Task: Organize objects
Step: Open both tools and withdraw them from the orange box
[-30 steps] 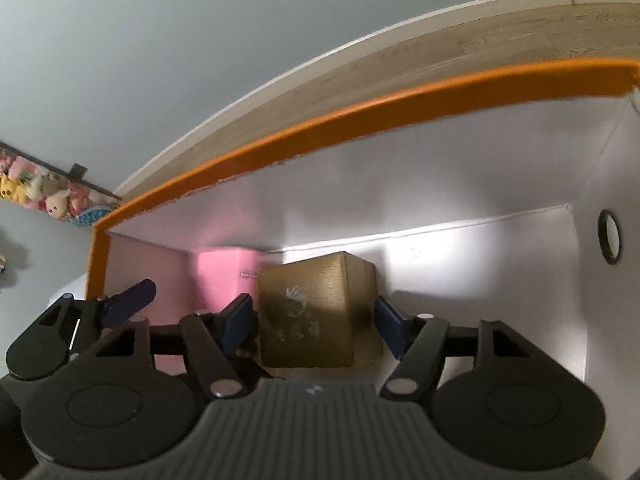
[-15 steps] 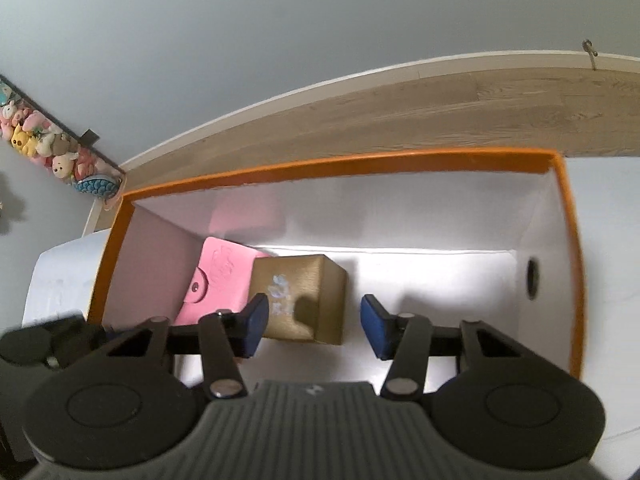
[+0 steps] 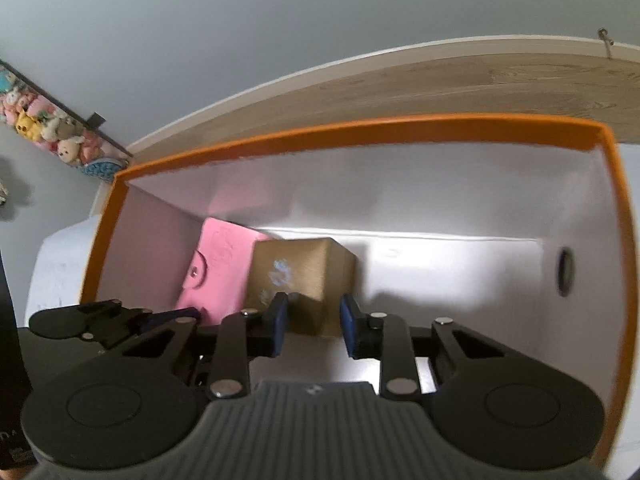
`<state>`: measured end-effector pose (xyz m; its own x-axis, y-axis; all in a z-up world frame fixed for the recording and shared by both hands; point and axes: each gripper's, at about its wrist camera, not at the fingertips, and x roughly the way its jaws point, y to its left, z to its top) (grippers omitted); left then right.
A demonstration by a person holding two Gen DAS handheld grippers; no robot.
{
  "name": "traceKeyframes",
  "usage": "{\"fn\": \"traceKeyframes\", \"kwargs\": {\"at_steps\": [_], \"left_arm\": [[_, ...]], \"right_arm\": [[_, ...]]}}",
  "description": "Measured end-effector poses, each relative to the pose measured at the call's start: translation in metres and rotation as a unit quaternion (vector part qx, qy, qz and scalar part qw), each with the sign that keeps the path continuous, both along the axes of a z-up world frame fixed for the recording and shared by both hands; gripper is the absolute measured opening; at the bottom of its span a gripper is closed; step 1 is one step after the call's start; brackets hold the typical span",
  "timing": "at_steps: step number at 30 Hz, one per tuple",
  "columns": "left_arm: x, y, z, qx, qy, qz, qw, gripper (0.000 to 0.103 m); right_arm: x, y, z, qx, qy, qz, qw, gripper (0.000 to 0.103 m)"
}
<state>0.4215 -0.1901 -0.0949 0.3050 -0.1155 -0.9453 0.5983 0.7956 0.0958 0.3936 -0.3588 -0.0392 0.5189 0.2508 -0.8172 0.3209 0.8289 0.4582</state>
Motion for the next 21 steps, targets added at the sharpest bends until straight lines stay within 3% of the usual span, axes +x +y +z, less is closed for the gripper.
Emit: {"fn": "traceKeyframes", "kwargs": {"at_steps": [4,8,14,17,21], "left_arm": [[0.004,0.012,-0.001,-0.048,0.025,0.014,0.9985,0.067],[0.002,0.021,0.004,-0.063,0.039,0.009,0.9972,0.068],[-0.009,0.019,-0.002,-0.023,0.108,-0.021,0.9936,0.069],[-0.01,0.011,-0.009,-0.004,0.102,-0.026,0.9944,0.069],[0.0,0.003,-0.008,-0.01,0.095,-0.012,0.9953,0.068]], "right_arm": [[0.008,0.002,-0.005,0.035,-0.001,-0.009,0.999,0.026],[0.01,0.003,-0.006,0.046,-0.005,-0.02,0.999,0.027],[0.007,0.004,-0.006,0.045,-0.005,-0.023,0.999,0.028],[0.008,0.002,-0.008,0.044,-0.001,-0.019,0.999,0.028],[0.007,0.003,-0.013,0.042,-0.003,-0.016,0.999,0.033]]}}
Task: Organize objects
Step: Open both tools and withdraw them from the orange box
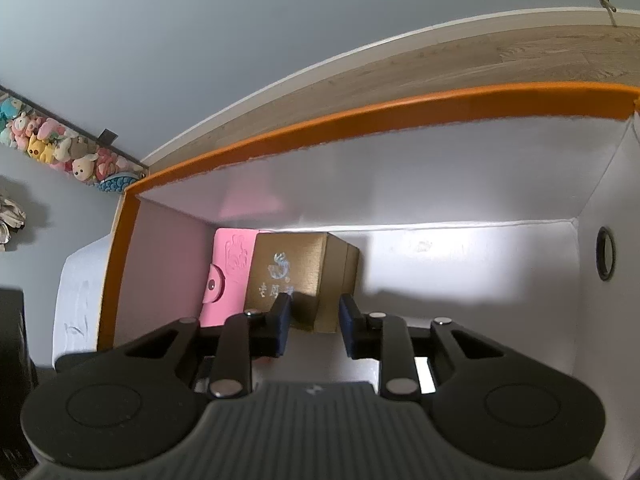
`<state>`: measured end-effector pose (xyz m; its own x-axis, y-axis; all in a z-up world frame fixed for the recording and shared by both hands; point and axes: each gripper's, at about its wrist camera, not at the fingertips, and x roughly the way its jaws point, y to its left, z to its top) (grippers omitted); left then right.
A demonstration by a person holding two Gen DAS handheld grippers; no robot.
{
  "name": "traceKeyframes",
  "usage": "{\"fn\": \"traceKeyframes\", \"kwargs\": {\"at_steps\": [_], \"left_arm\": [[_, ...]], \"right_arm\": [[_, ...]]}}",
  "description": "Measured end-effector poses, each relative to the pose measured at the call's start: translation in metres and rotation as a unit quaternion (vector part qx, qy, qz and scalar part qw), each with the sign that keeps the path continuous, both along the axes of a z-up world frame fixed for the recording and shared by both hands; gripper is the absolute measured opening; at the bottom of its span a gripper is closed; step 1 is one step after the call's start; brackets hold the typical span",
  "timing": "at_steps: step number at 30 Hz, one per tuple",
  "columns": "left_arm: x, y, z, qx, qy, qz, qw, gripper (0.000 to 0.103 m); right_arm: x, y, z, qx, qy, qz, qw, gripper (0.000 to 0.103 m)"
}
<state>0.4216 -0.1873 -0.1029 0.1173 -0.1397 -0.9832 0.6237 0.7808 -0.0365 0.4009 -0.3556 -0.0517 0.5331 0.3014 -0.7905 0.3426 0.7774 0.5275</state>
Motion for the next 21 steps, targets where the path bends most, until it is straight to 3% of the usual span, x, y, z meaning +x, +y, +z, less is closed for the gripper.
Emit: {"fn": "traceKeyframes", "kwargs": {"at_steps": [4,9,11,17,21], "left_arm": [[0.006,-0.002,-0.01,-0.005,0.009,0.029,0.9995,0.064],[0.004,0.0,-0.008,-0.009,0.005,0.032,0.9994,0.068],[0.002,0.003,-0.003,-0.022,0.007,0.03,0.9993,0.075],[-0.012,0.01,0.018,-0.035,0.001,0.012,0.9993,0.076],[-0.03,0.023,0.049,-0.076,-0.027,0.013,0.9967,0.076]], "right_arm": [[0.0,-0.001,-0.004,0.007,-0.004,0.001,1.0,0.035],[-0.001,-0.003,-0.002,0.0,-0.007,0.006,1.0,0.035],[-0.003,-0.005,-0.001,0.003,-0.009,0.002,1.0,0.035],[-0.013,-0.003,0.015,-0.002,-0.016,0.001,1.0,0.035],[-0.025,-0.001,0.033,-0.011,-0.029,0.006,1.0,0.036]]}}
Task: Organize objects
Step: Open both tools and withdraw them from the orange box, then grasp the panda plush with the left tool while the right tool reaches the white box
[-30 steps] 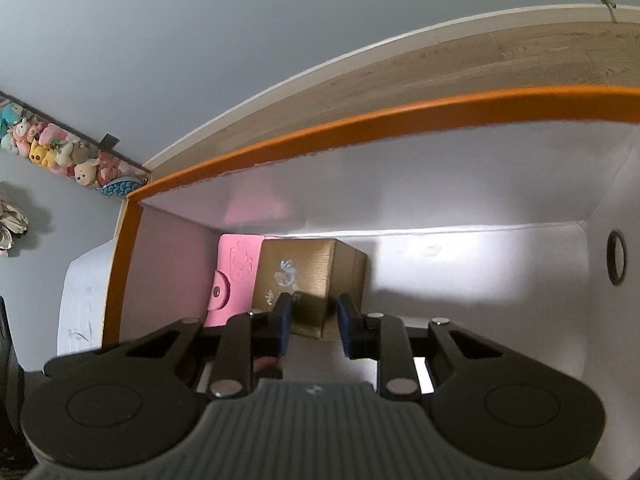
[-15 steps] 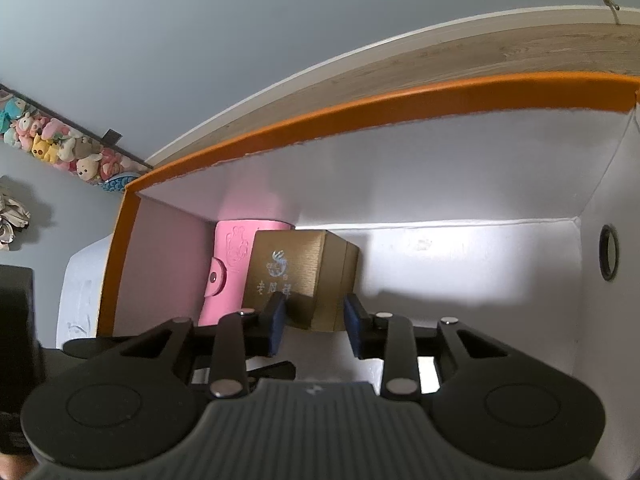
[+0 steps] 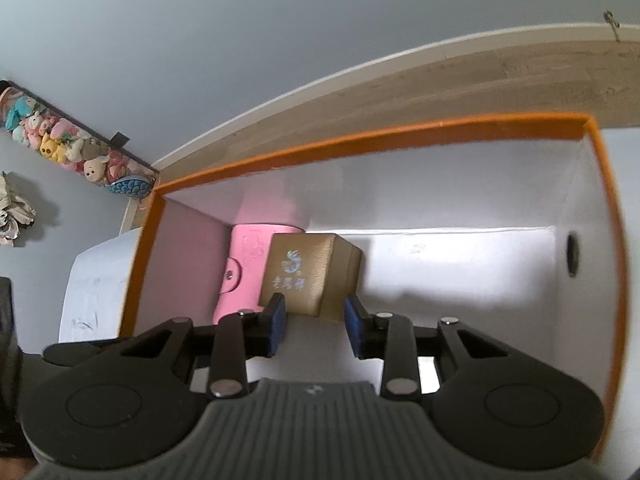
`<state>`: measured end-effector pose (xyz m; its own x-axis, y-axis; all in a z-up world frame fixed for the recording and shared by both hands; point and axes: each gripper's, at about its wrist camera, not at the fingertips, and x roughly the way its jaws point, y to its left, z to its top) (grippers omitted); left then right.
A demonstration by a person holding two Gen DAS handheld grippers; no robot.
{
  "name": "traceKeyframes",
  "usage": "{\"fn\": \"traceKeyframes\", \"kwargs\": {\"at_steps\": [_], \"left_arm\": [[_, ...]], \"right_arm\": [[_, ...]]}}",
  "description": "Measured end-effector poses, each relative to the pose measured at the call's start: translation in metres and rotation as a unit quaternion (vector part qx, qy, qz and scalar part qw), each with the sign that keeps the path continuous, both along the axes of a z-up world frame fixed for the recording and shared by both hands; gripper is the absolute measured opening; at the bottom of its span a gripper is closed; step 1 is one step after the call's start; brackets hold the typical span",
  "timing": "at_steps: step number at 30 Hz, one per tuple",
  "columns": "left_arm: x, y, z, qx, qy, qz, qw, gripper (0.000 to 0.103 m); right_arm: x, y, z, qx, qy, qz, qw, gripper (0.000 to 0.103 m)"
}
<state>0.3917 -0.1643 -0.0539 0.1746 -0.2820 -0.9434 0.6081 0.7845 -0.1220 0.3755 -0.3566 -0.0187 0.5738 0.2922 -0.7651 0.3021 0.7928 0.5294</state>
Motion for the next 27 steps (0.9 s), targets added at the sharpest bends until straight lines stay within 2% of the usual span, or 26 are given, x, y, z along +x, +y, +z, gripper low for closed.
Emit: {"fn": "traceKeyframes", "kwargs": {"at_steps": [3,4,5,9,12,15,20,25,27], "left_arm": [[-0.014,0.016,0.028,-0.04,-0.033,0.011,0.9986,0.076],[-0.024,0.018,0.023,-0.052,-0.045,0.019,0.9975,0.076],[-0.023,0.02,0.031,-0.067,-0.06,0.028,0.9956,0.076],[-0.054,0.057,0.048,-0.123,-0.119,0.062,0.9832,0.081],[-0.08,0.091,0.069,-0.143,-0.143,0.084,0.9757,0.081],[-0.104,0.118,0.061,-0.14,-0.164,0.102,0.9712,0.081],[-0.135,0.146,0.028,-0.129,-0.161,0.127,0.9702,0.081],[-0.175,0.164,0.014,-0.162,-0.157,0.142,0.9637,0.081],[-0.194,0.172,0.008,-0.158,-0.168,0.154,0.9608,0.081]], "right_arm": [[-0.015,0.001,0.018,-0.007,-0.015,0.009,1.0,0.037],[-0.02,0.002,0.024,-0.011,-0.022,0.012,1.0,0.037],[-0.028,0.002,0.031,-0.017,-0.031,0.017,0.999,0.038],[-0.061,0.003,0.056,-0.042,-0.063,0.04,0.996,0.048],[-0.089,0.006,0.072,-0.065,-0.087,0.06,0.992,0.052],[-0.117,0.008,0.081,-0.085,-0.104,0.074,0.988,0.053],[-0.159,0.015,0.08,-0.099,-0.12,0.089,0.984,0.054],[-0.196,0.031,0.065,-0.112,-0.127,0.102,0.98,0.054],[-0.204,0.043,0.056,-0.116,-0.123,0.116,0.979,0.054]]}}
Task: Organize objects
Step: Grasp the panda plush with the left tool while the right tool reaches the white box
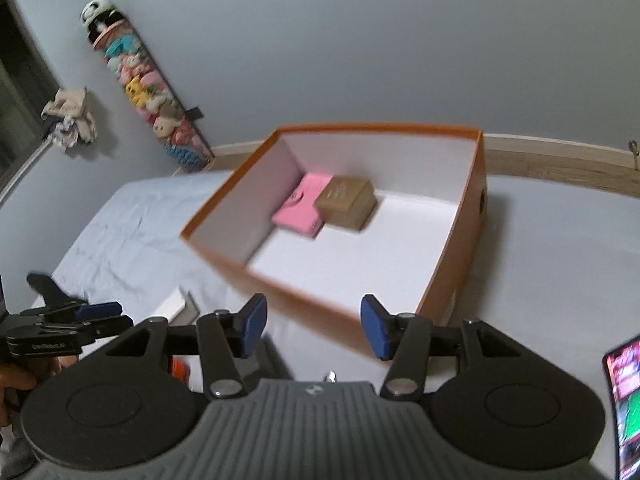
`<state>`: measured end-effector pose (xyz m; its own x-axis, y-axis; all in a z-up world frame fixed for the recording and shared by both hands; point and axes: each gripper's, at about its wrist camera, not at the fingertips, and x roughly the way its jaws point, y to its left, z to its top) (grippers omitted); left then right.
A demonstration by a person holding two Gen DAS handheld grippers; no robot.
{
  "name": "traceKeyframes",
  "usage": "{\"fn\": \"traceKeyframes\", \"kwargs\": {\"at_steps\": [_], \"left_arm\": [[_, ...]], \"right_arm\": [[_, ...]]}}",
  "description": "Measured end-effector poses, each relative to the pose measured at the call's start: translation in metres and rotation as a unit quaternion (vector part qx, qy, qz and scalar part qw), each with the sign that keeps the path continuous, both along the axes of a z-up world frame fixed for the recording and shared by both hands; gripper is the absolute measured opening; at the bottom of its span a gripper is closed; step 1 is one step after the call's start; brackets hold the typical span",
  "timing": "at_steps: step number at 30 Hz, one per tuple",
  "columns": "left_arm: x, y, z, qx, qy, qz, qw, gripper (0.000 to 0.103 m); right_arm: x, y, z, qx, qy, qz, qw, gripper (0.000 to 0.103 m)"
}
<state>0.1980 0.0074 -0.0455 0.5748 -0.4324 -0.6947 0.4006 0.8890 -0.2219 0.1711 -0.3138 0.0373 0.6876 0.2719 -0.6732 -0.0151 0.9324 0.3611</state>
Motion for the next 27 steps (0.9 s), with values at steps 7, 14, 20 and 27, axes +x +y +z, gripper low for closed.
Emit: {"fn": "traceKeyframes", "kwargs": {"at_steps": [7,14,20,27], "left_arm": [[-0.054,0.003,-0.02,0.024,0.0,0.018,0.9995,0.081],[-0.094,-0.001,-0.028,-0.015,0.025,0.117,0.9927,0.088],[-0.102,-0.024,-0.042,0.001,0.02,0.116,0.9931,0.092],[-0.098,-0.015,-0.057,-0.018,0.037,0.094,0.9947,0.081]], "right_arm": [[-0.003,0.053,-0.025,-0.016,0.029,0.044,0.998,0.054],[-0.001,0.094,-0.023,-0.039,0.026,0.078,0.996,0.058],[0.001,0.115,-0.02,-0.047,0.025,0.094,0.994,0.059],[0.011,0.14,-0.023,-0.06,0.03,0.112,0.992,0.063]]}}
